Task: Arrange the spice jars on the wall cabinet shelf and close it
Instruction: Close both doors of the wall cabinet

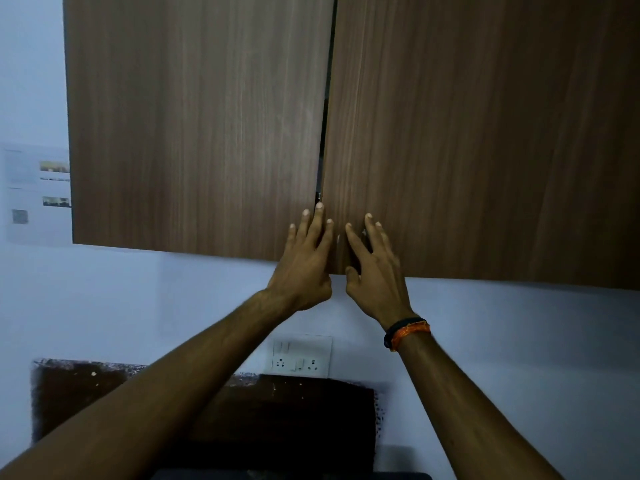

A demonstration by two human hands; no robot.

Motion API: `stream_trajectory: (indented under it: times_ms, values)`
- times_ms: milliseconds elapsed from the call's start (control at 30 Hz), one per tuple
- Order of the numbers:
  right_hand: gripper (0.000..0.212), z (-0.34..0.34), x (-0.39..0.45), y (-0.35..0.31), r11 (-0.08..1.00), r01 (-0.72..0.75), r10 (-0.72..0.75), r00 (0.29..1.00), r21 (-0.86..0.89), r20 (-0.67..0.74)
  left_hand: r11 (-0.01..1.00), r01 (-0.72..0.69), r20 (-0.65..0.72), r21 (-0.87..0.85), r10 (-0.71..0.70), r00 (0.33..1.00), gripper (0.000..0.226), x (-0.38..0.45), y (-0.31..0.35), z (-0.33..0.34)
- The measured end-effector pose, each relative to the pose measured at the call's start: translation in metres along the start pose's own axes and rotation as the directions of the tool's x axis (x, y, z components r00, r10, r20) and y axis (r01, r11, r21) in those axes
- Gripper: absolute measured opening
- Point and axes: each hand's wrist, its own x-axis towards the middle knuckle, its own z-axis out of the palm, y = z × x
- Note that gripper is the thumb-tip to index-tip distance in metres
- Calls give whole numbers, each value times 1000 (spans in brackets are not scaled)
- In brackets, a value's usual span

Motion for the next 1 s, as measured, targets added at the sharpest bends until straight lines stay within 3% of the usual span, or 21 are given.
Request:
stream_trajectory:
  times_ms: [133, 300, 633, 1000]
  values:
    - [83, 13, 8, 3, 999, -5, 6, 1000, -38, 14, 975, -40, 48, 216, 31, 998, 101, 12, -20, 5]
    - [85, 29, 14, 4, 996, -3, 2, 1000, -91, -9, 938, -46, 70, 344, 23, 997, 105, 19, -36, 14]
    - [89, 58, 23, 10, 981, -15, 17, 1000, -192, 8, 928, -25, 98, 371, -12, 995, 105, 29, -45, 33]
    - [90, 54, 19, 10, 985, 7, -3, 1000, -174, 21, 935, -31, 119, 354, -13, 993, 107, 30, -48, 35]
